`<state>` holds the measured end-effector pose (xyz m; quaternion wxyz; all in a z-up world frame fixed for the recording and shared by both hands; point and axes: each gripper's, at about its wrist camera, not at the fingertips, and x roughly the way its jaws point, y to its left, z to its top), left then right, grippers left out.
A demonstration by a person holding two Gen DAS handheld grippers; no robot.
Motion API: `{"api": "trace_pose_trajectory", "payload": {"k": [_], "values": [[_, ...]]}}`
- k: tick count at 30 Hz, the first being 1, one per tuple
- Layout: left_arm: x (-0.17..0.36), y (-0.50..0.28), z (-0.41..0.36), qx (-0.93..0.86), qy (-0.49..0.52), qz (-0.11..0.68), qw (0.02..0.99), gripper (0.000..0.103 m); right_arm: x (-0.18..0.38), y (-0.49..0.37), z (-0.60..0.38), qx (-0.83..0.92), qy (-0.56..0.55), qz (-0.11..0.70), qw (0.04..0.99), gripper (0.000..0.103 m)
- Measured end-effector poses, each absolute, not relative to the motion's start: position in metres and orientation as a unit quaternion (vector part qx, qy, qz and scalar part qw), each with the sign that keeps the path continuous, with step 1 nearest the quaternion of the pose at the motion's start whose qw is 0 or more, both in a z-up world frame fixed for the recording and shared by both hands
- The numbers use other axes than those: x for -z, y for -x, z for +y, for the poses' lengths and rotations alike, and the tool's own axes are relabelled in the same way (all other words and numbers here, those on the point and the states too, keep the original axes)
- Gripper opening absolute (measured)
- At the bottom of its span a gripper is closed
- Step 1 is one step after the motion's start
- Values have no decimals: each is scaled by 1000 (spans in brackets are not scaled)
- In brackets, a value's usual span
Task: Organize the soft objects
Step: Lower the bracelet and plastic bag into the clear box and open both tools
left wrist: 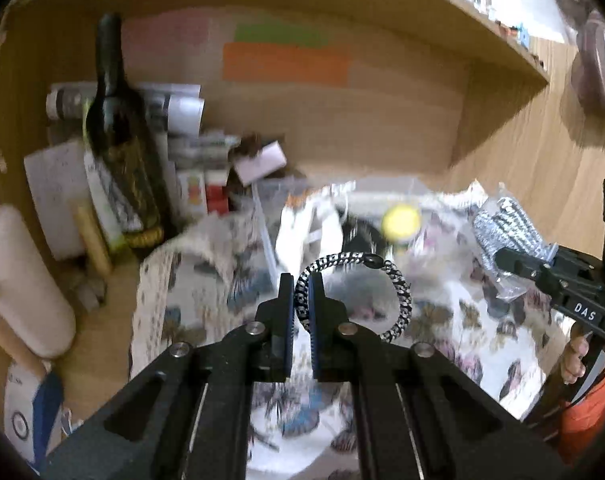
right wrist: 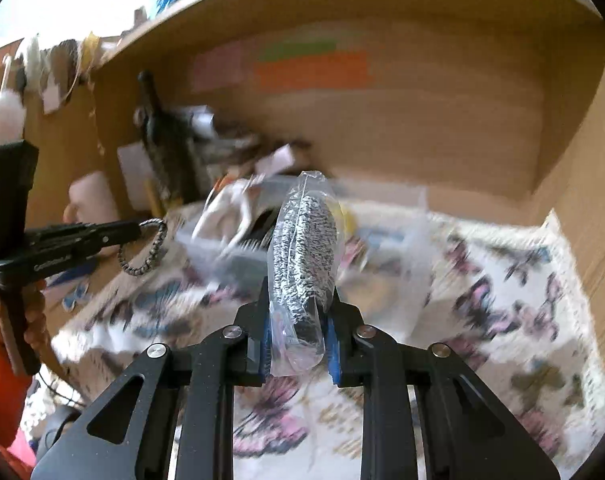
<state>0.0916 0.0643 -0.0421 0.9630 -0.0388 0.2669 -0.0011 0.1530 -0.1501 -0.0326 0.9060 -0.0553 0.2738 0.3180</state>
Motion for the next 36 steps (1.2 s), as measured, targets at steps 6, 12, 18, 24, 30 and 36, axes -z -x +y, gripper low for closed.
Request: {"api": "trace_pose_trajectory", "payload": {"k": [6, 12, 18, 24, 30, 36], "values": [[19, -120, 61, -1, 40, 249, 968, 6, 0, -177, -156, -292, 53, 233, 926, 19], [21, -149, 54, 11, 46, 260, 965, 6, -4, -209, -149, -274, 66, 239, 929, 19], [47, -184, 45, 15, 48, 301, 952, 6, 31, -244, -135, -263, 83, 300, 913, 19], [70, -206, 39, 21, 55, 322, 945, 6, 60, -258, -125, -256, 99, 341, 899, 20], [74, -207, 32, 28, 49, 335, 940, 8, 67, -261, -122, -252, 116, 353, 894, 24], [62, -191, 31, 43, 52, 326, 943, 10, 53, -253, -132, -248, 109, 331, 904, 45]]}}
